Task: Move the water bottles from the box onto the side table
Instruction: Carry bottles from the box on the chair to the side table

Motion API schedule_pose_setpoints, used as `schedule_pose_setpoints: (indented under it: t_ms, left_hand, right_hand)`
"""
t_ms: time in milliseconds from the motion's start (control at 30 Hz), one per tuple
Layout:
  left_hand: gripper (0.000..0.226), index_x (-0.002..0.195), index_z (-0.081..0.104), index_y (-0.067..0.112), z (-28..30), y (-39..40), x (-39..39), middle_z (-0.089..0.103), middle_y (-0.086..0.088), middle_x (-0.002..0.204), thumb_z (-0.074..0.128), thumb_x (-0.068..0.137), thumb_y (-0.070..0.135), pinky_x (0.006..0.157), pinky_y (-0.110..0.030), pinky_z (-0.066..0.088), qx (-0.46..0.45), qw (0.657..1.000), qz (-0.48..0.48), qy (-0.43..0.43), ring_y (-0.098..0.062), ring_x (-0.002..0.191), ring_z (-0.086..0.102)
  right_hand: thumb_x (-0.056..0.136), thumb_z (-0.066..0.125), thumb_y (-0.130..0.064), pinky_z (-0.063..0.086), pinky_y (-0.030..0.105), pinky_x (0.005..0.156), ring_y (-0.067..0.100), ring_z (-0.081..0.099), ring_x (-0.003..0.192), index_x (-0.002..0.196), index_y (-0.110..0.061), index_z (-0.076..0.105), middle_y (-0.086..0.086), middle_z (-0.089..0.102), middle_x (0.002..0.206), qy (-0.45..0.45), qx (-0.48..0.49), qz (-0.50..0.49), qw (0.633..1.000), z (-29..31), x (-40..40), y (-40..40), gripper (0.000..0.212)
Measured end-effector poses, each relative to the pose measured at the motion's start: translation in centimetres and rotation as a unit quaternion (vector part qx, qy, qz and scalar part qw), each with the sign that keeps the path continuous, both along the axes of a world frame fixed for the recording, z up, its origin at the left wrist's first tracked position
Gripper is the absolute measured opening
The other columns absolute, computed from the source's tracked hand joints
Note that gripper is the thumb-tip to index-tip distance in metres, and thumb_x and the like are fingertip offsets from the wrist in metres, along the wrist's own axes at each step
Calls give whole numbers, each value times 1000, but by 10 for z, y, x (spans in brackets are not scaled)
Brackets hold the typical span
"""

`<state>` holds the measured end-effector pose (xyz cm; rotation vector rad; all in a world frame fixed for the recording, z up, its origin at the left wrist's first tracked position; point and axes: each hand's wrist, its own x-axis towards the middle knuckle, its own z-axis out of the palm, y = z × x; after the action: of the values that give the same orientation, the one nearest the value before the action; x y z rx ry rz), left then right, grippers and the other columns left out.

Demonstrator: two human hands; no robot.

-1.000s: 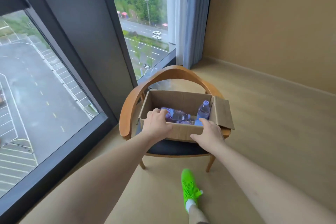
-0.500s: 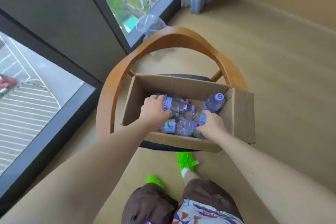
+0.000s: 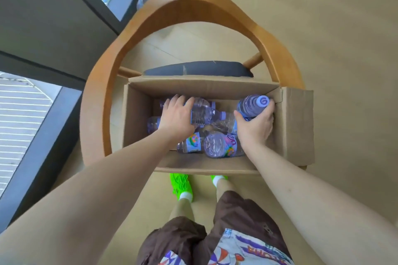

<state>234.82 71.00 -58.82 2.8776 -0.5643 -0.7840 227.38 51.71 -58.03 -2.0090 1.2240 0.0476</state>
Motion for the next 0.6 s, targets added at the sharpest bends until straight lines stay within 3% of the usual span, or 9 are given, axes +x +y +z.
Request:
schedule_pose_setpoints:
  t_ms: [167, 233, 367, 500, 600]
  left_hand:
    - [96, 152, 28, 24, -23, -14, 2, 43, -7, 146, 76, 74, 50, 117, -60, 14, 50, 996, 3, 68, -33, 141, 30]
    - [97, 152, 26, 22, -27, -22, 1, 43, -10, 142, 76, 73, 48, 114, -67, 13, 95, 992, -11, 78, -35, 139, 31]
    - [87, 147, 32, 22, -34, -28, 4, 45, -11, 132, 77, 74, 38, 110, -70, 22, 129, 990, -25, 59, -35, 129, 37]
    - [77, 140, 41, 23, -38, -27, 9, 41, -12, 128, 78, 73, 35, 99, -63, 37, 127, 990, -15, 61, -35, 122, 36]
    - [71, 131, 45, 21, -37, -28, 10, 40, -12, 125, 79, 70, 35, 89, -58, 44, 128, 989, 4, 78, -36, 119, 37]
  right_hand:
    - [71, 85, -33, 35, 30, 95, 30, 50, 111, 140, -22, 41, 11, 47, 122, -22, -39, 22, 999, -16, 2, 3, 83]
    - [67, 87, -32, 36, 32, 96, 30, 49, 109, 131, -19, 46, 11, 48, 119, -21, -69, 47, 996, -22, 5, -1, 77]
    - [62, 90, -31, 45, 39, 86, 35, 58, 105, 116, -15, 42, 8, 60, 115, -17, -52, 62, 997, -35, 20, -14, 74]
    - [57, 93, -26, 40, 35, 86, 33, 58, 109, 124, -15, 45, 7, 63, 119, 4, -28, 76, 997, -43, 23, -24, 84]
    - [61, 90, -18, 43, 36, 87, 33, 58, 109, 126, -17, 50, 7, 65, 117, 6, -37, 88, 995, -44, 20, -28, 76]
